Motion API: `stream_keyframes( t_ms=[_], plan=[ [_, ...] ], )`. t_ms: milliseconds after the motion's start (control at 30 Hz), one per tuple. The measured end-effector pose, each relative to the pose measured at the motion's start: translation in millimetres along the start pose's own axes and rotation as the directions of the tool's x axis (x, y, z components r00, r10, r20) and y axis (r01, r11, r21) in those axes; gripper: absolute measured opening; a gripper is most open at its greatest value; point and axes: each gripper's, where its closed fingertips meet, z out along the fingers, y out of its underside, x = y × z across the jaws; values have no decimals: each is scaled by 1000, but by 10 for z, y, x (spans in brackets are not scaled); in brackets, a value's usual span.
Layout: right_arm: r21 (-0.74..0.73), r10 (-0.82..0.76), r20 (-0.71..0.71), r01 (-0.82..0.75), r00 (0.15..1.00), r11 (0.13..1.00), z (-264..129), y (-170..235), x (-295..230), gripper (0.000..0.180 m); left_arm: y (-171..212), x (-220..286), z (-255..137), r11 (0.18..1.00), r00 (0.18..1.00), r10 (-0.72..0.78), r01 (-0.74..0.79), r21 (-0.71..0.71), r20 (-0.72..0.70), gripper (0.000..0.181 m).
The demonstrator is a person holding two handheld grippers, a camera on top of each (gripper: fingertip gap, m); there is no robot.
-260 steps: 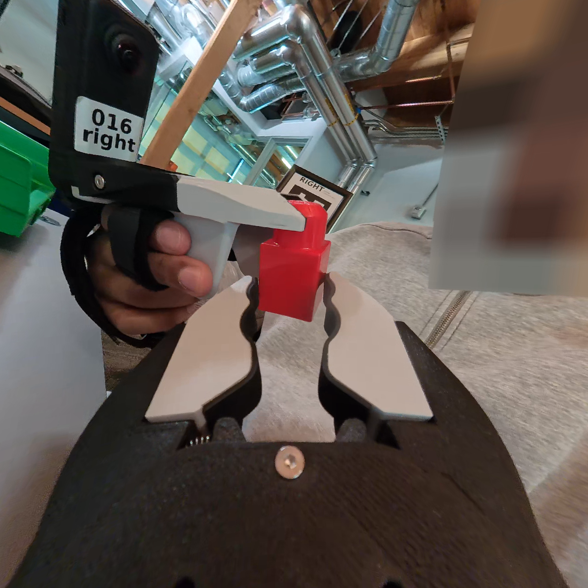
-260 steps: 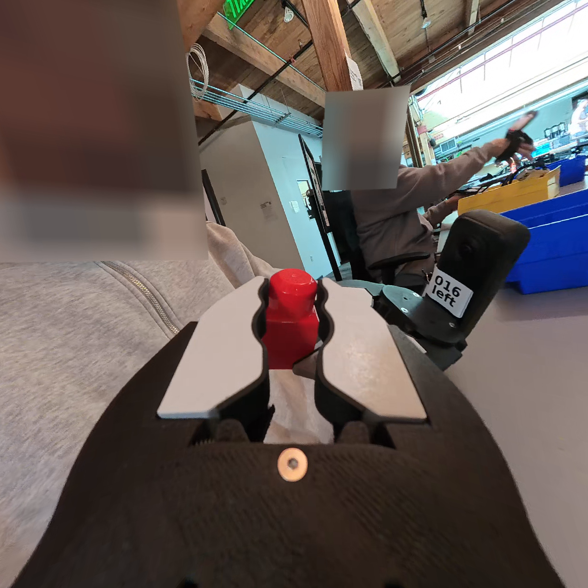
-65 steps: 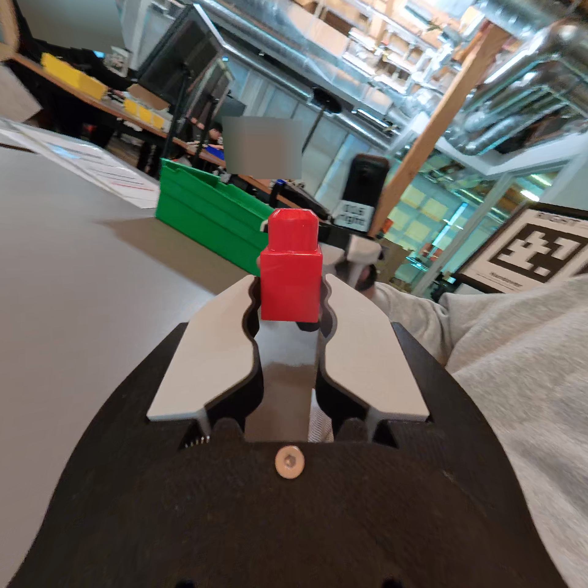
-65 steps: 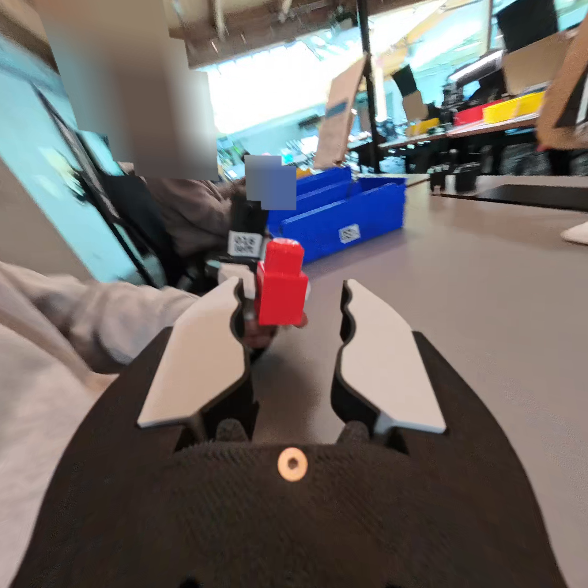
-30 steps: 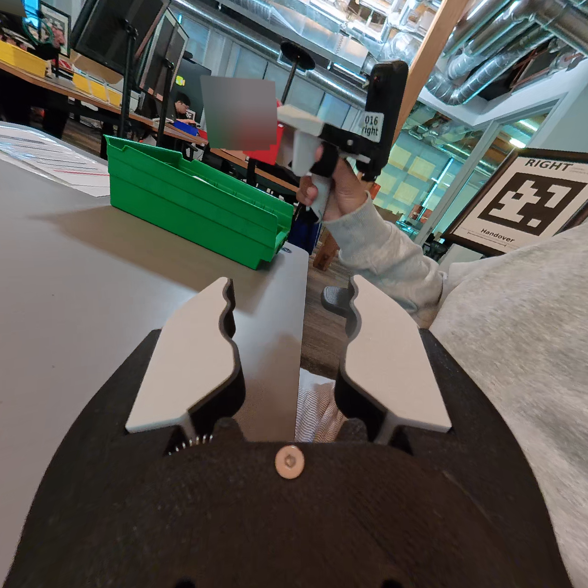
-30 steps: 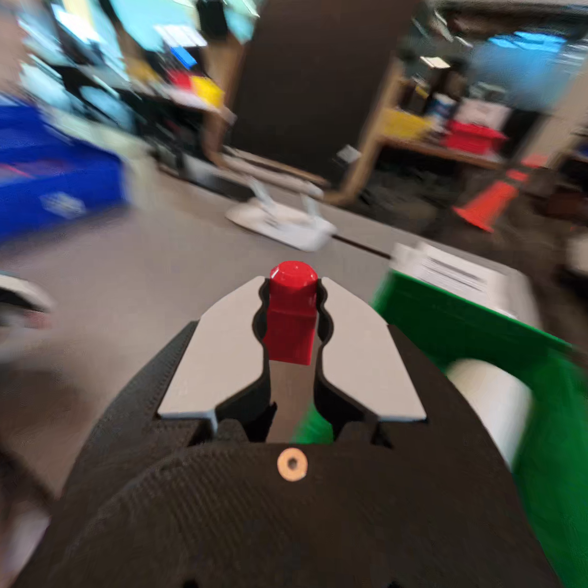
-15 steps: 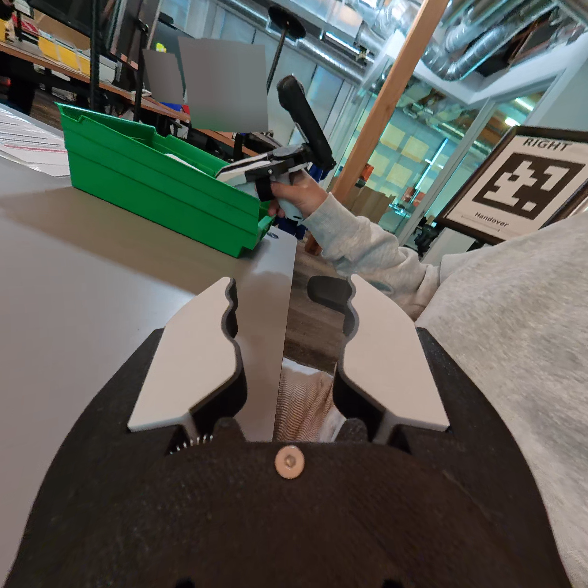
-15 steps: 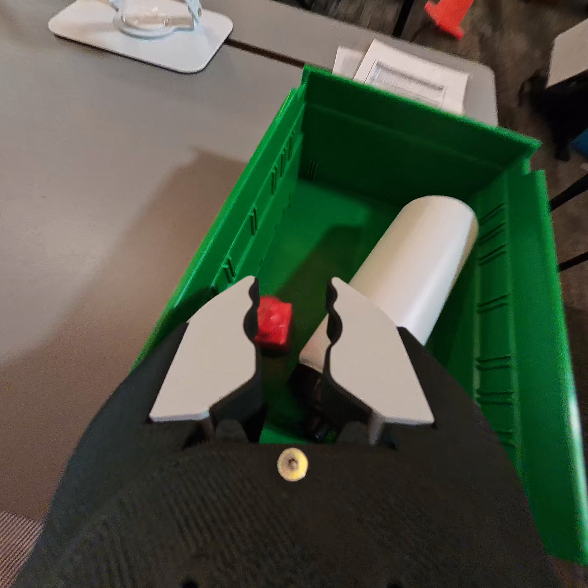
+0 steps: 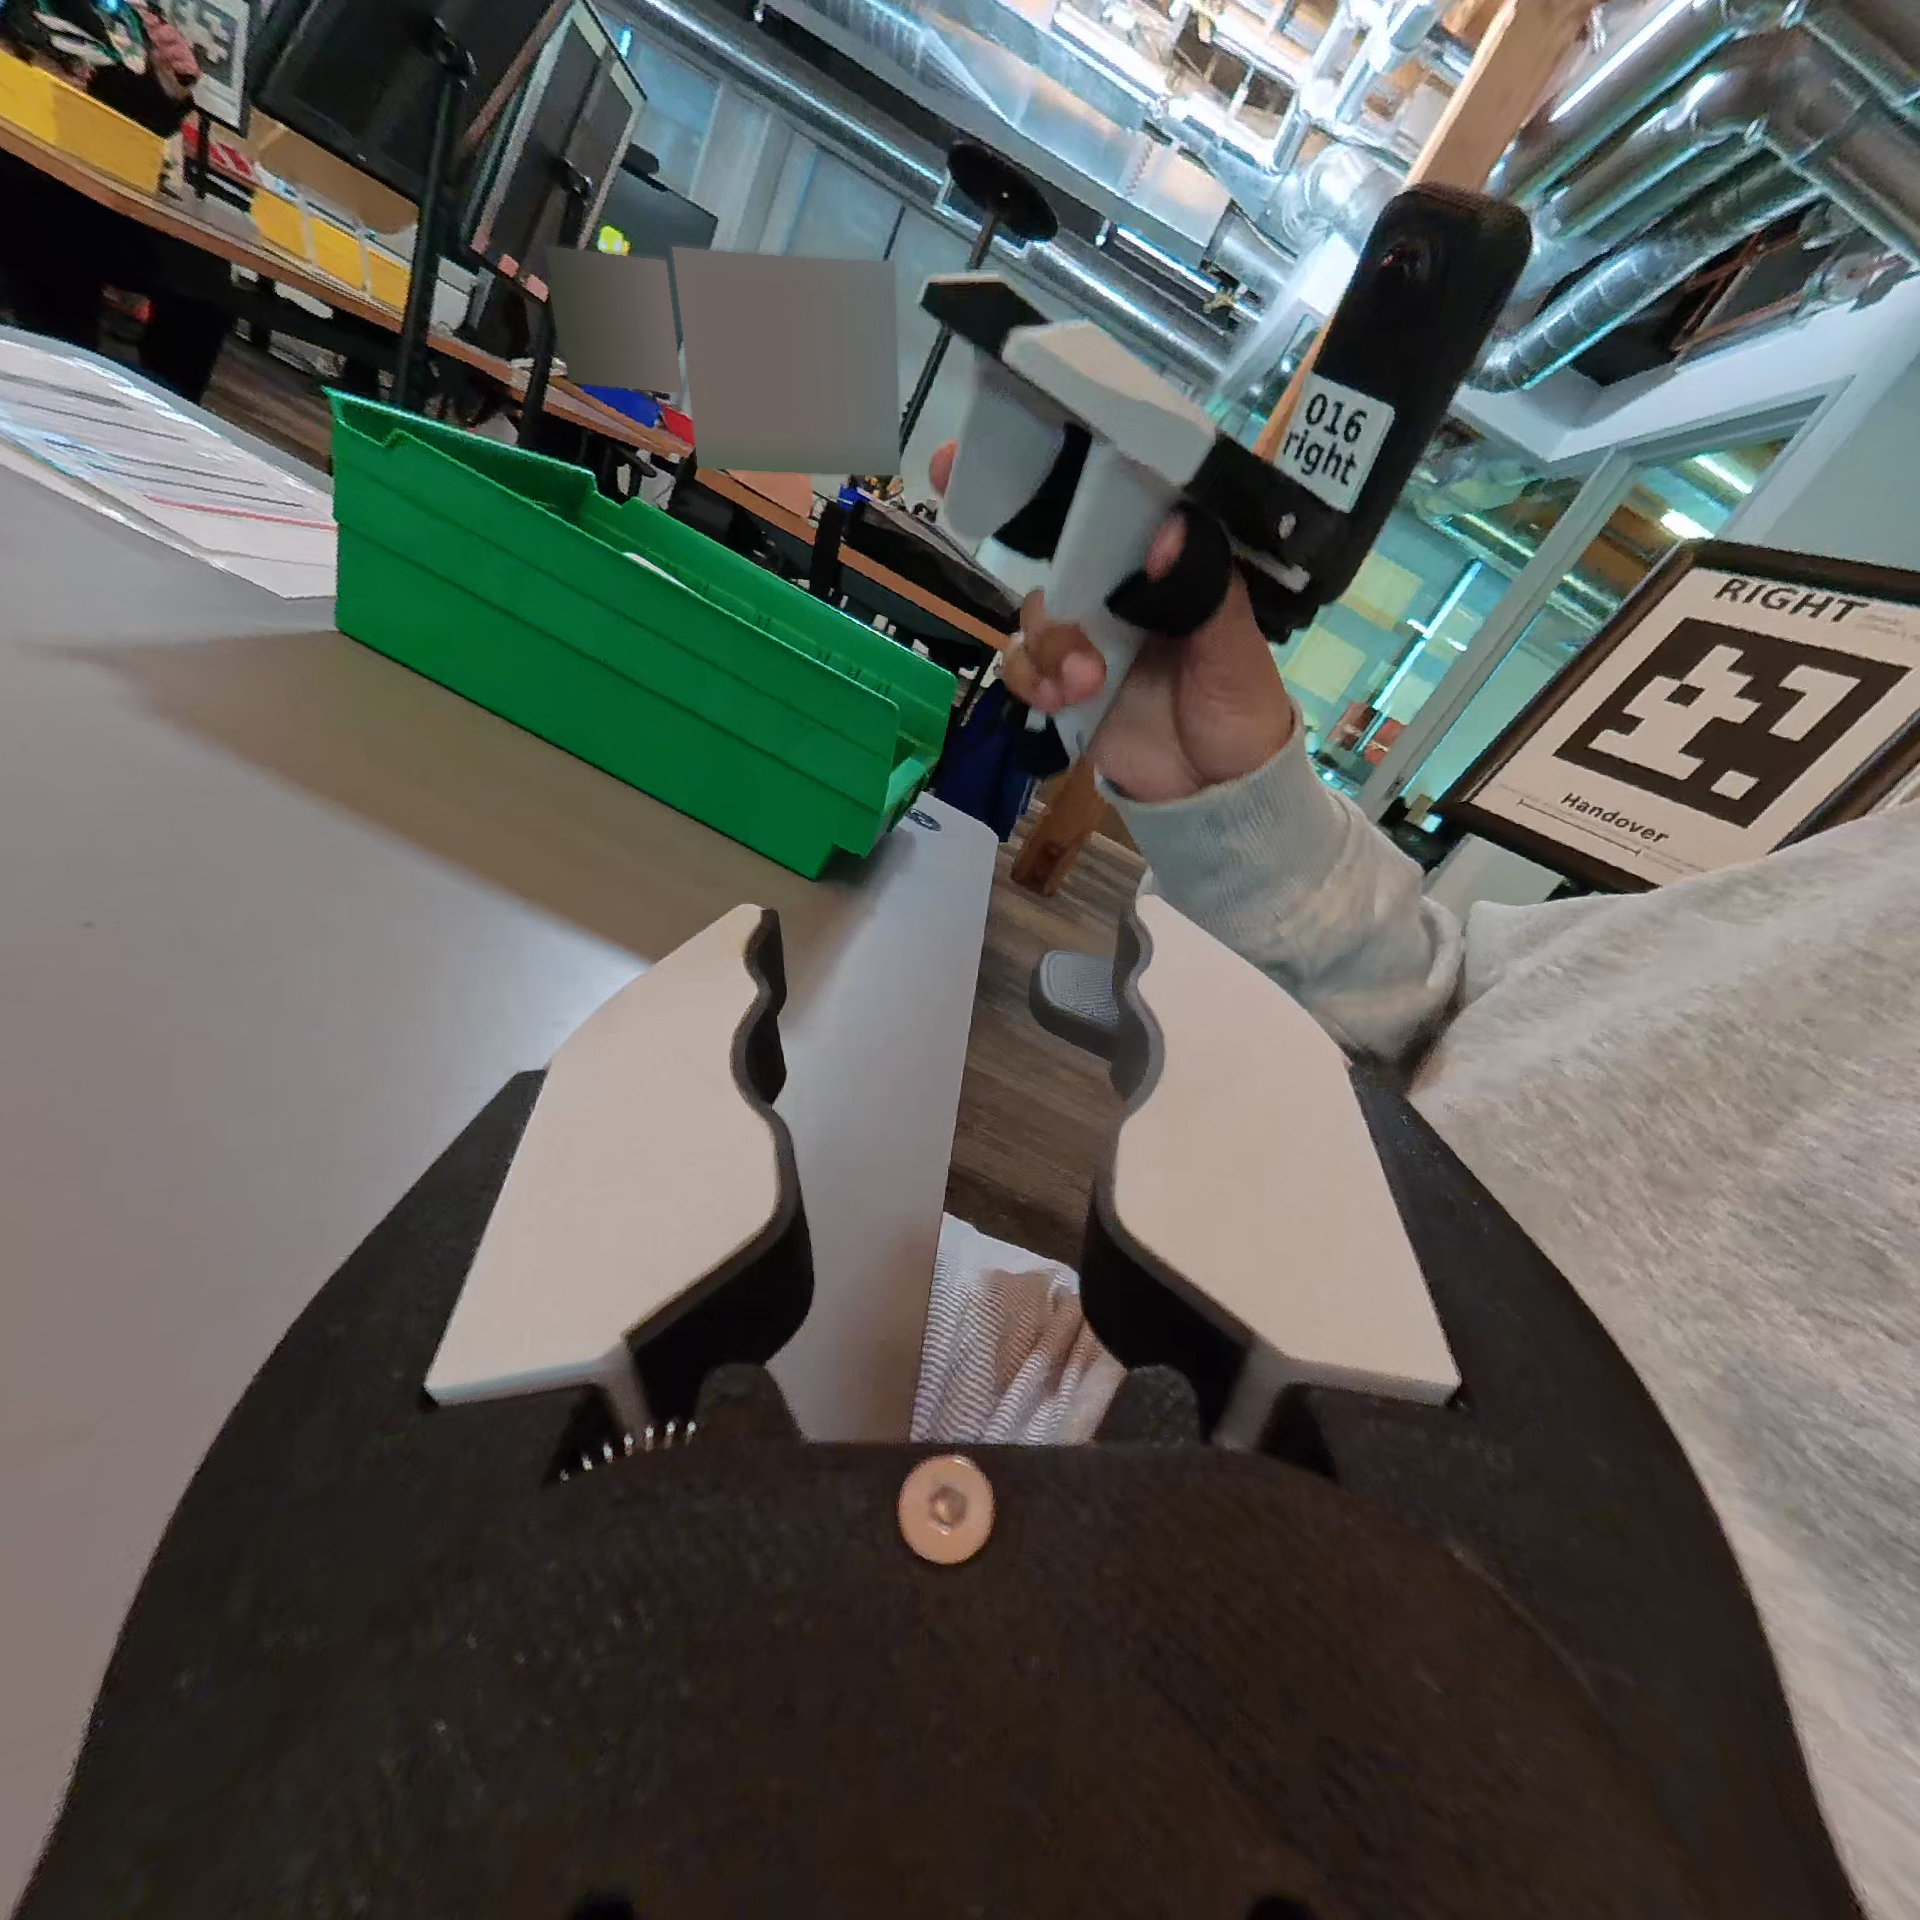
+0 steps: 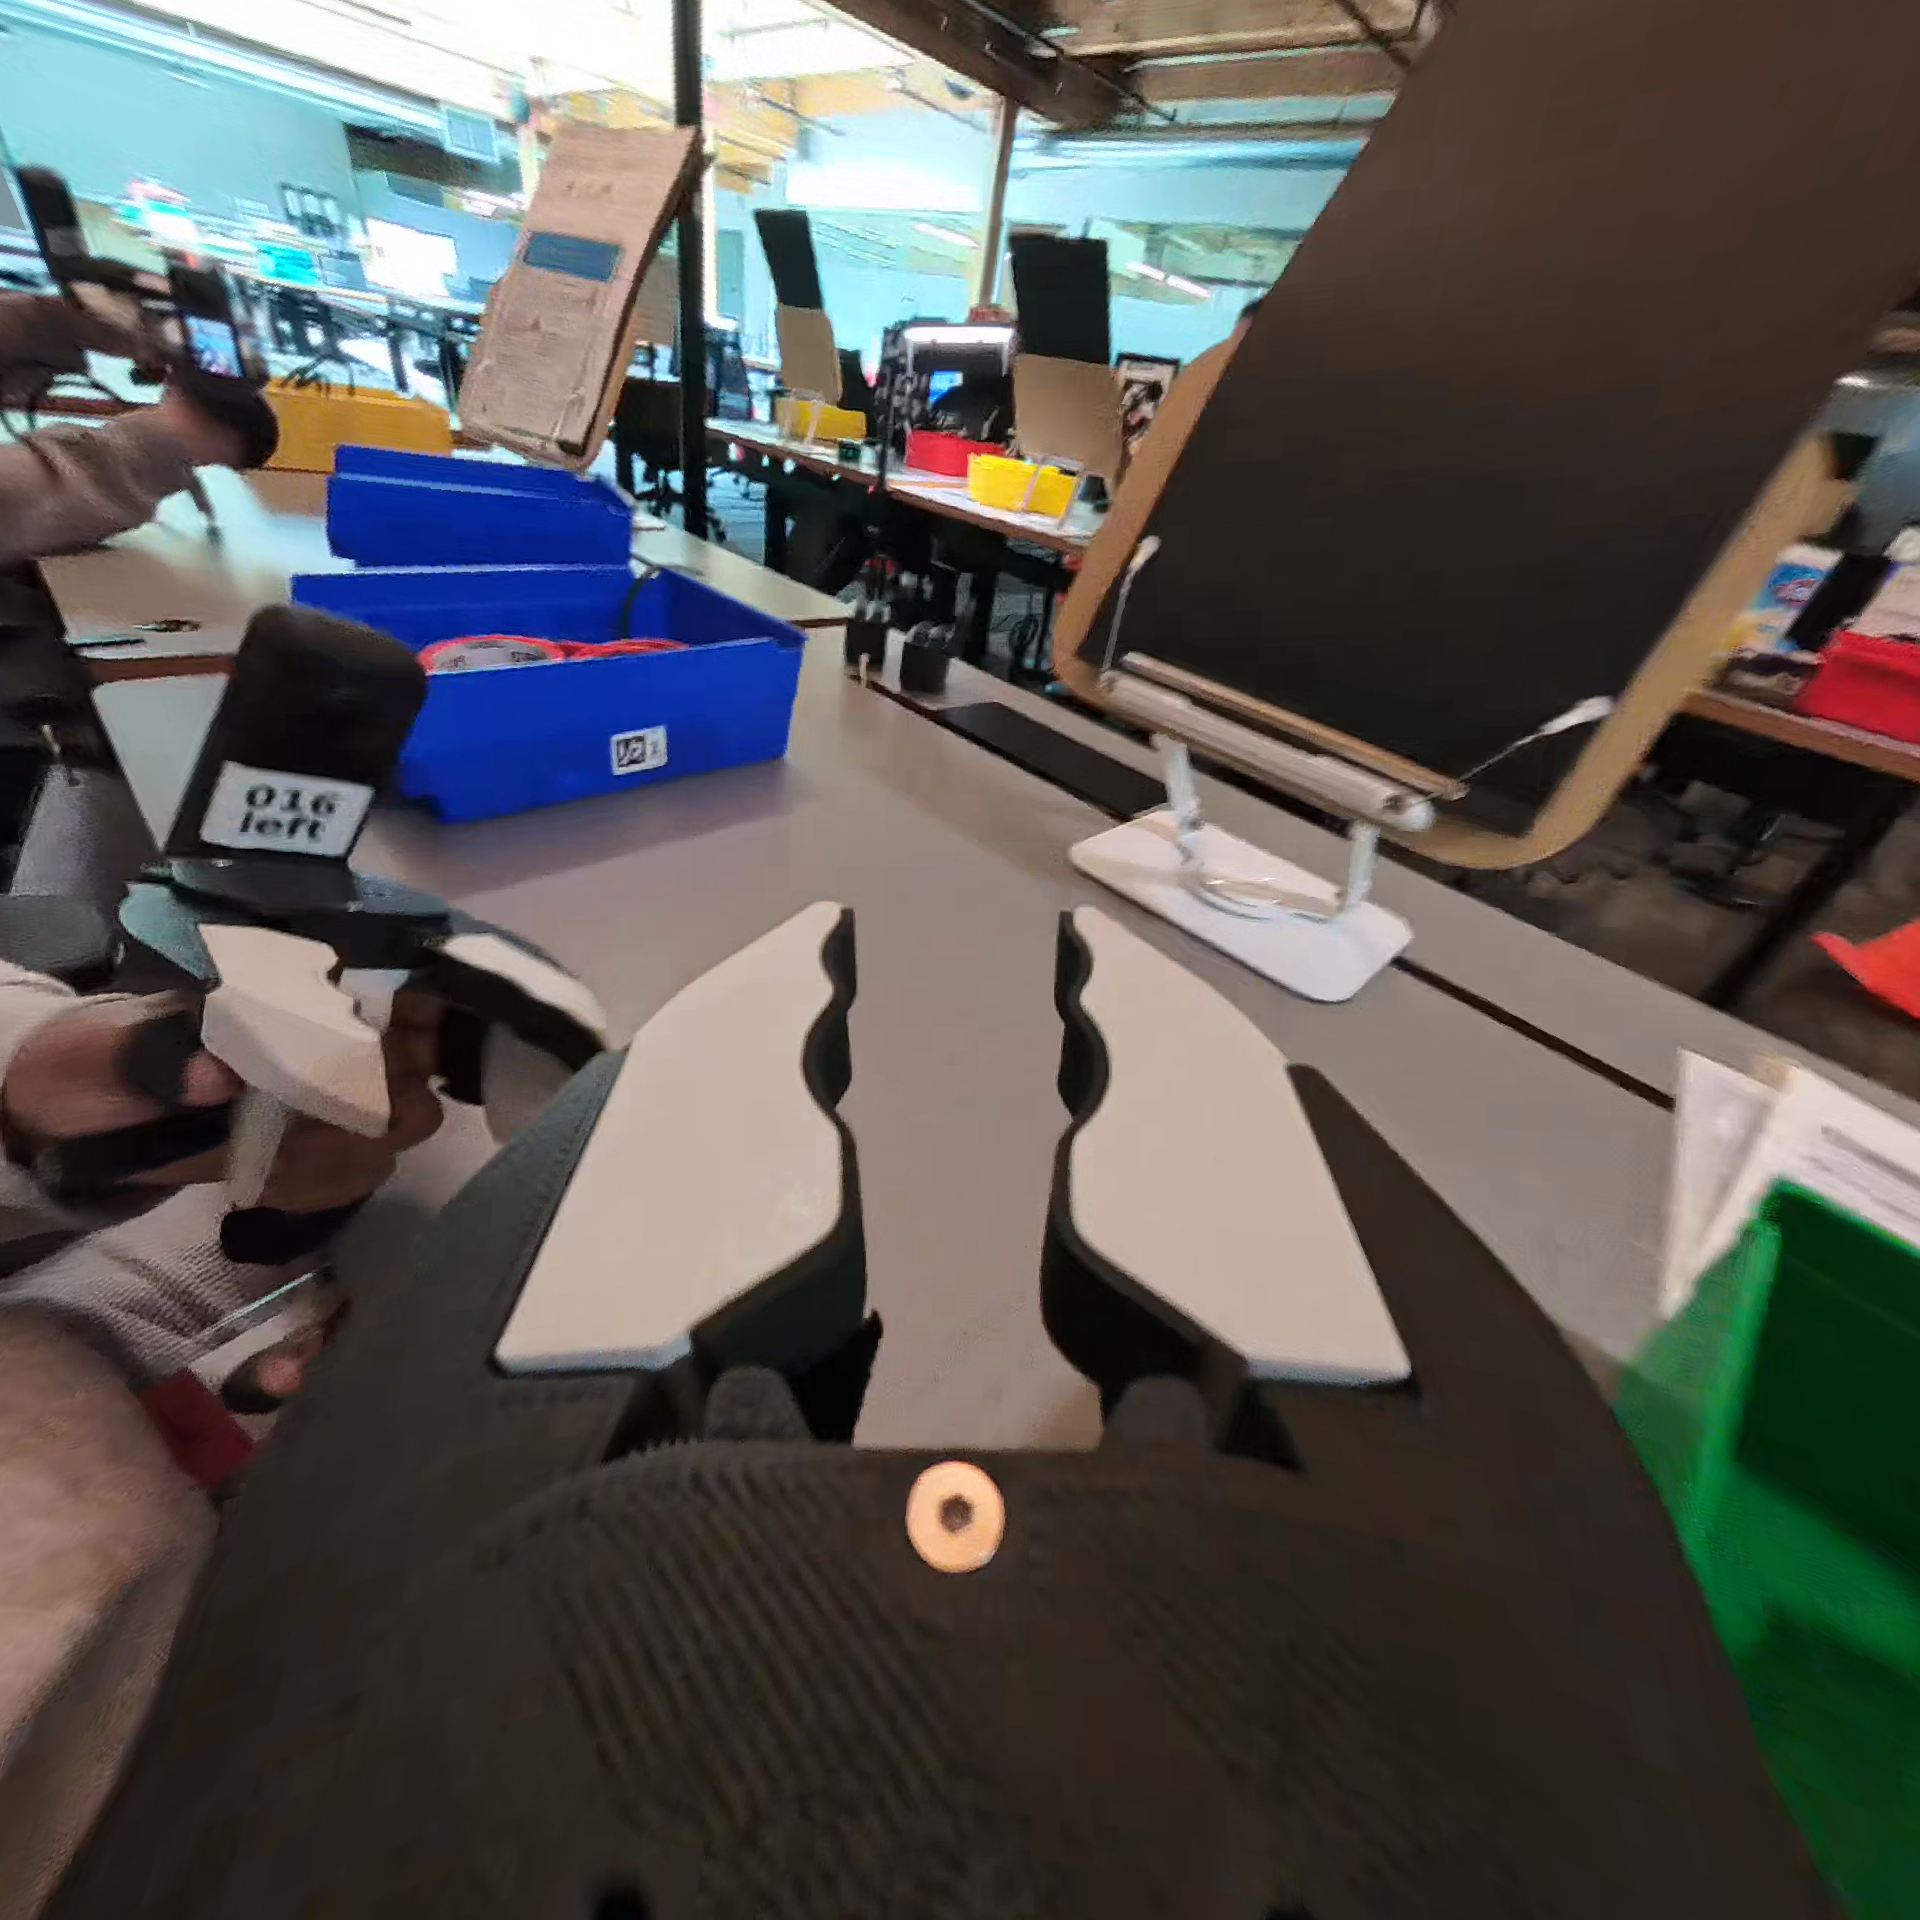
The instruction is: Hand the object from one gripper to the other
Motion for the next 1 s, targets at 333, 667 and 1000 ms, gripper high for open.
stream_keyframes(
  t_ms=[333, 667, 1000],
  plan=[
    [-120, 121, 68, -112, 990, 986, 430, 802, -409, 41, -17, -85, -102, 993, 987, 120, -116, -38, 103, 52],
    [-144, 299, 123, -281, 946, 949, 622, 1045, -329, 40, -102, -305, -296, 969, 949, 243, -229, -89, 201, 40],
    [-210, 356, 272, -306, 894, 929, 700, 1136, -594, 36, -1575, -722, -2025, 871, 692, 191, -446, 205, 696, 3]
  ],
)
